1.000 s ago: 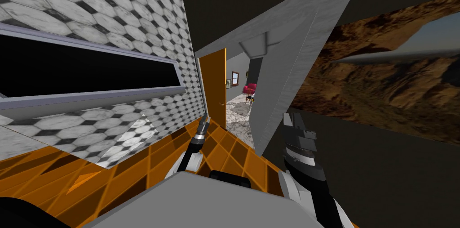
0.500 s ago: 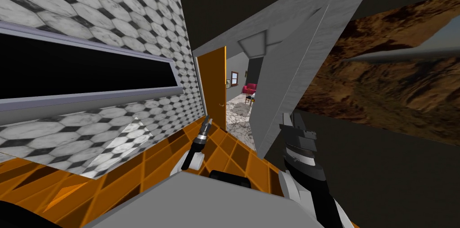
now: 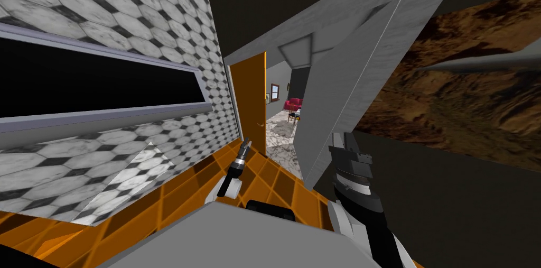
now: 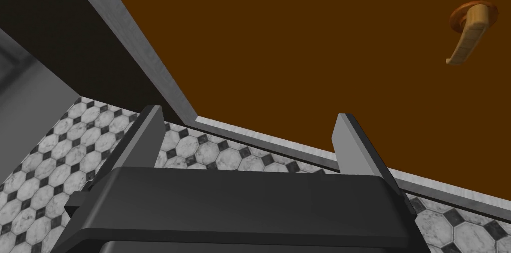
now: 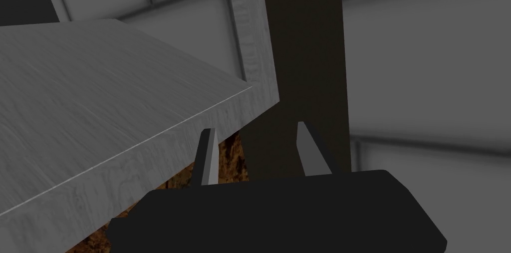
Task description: Push the door open
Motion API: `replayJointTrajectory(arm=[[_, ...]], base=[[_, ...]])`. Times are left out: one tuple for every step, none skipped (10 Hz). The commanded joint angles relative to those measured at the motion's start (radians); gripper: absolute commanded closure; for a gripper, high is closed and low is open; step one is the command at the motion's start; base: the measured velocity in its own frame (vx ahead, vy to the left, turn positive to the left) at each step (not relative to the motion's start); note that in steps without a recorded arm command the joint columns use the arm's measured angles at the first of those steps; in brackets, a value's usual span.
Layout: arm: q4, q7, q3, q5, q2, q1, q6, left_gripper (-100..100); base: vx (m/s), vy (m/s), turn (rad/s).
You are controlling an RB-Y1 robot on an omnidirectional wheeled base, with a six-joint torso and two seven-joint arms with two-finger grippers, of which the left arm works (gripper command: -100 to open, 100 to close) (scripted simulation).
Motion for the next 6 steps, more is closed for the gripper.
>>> replayJointTrajectory(arm=[[0.049, 0.008, 0.000, -0.003, 0.003, -0.022, -0.010, -100], [0.077, 0.013, -0.001, -0.005, 0.004, -0.035, -0.015, -100], [0.106, 0.017, -0.002, -0.007, 0.005, -0.048, -0.020, -100], [0.134, 0.021, -0.003, -0.009, 0.006, -0.060, -0.025, -100], [0.162, 0.025, -0.004, -0.011, 0.007, -0.073, -0.030, -100], [0.190, 0.030, -0.005, -0.013, 0.008, -0.086, -0.035, -100]], base=[[0.094, 0.090, -0.048], [0.101, 0.071, -0.037], [0.107, 0.061, -0.042], [0.091, 0.086, -0.049], [0.070, 0.088, -0.051], [0.087, 0.096, -0.044]])
